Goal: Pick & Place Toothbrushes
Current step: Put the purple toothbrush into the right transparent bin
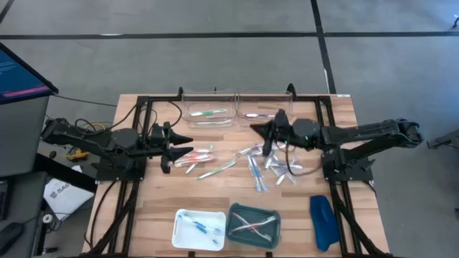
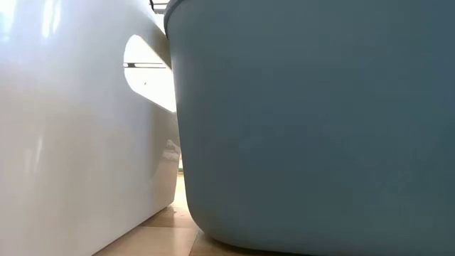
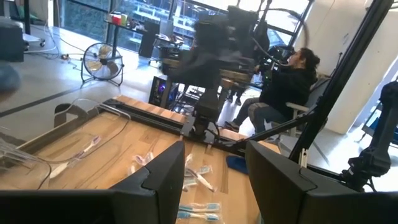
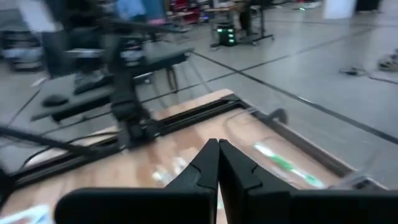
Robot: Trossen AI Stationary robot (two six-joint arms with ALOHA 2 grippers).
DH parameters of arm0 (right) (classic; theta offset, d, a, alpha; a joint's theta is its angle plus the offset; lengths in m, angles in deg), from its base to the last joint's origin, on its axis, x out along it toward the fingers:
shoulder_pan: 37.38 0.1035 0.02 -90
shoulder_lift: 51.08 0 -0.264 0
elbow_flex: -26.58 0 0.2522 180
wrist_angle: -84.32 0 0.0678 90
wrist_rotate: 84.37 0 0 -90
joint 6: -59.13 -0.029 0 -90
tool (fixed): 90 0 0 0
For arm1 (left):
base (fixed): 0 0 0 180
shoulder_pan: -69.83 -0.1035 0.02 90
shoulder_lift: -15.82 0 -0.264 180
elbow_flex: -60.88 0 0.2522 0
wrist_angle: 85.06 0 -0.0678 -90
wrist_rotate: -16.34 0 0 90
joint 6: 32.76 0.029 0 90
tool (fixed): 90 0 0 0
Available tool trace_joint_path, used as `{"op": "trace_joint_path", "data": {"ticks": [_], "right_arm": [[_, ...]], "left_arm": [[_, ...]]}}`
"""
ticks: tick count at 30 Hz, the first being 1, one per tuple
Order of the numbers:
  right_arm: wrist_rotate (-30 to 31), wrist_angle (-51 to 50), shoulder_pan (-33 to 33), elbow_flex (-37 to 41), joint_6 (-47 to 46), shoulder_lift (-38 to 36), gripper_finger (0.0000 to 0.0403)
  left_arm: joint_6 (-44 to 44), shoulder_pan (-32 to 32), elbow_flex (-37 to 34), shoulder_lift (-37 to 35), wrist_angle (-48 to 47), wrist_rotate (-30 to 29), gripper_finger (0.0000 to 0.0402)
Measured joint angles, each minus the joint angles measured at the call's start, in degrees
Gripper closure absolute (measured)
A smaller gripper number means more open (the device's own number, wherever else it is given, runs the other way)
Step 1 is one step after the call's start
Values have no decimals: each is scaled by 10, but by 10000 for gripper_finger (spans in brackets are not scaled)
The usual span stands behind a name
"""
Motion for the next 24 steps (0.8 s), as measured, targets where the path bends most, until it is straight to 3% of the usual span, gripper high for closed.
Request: {"op": "trace_joint_path", "data": {"ticks": [4,8,14,18,24], "right_arm": [[-95,-28,-72,-4,-4,4,403],[-221,-108,-136,-20,-29,27,403],[-344,-238,-199,-33,-25,85,397],[-383,-297,-211,-34,8,132,376],[-403,-307,-184,-34,29,185,342]], "left_arm": [[4,0,0,0,2,0,238],[11,0,0,0,3,0,238],[11,0,0,0,6,0,238],[12,0,0,0,7,0,238],[16,0,0,0,8,1,238]]}}
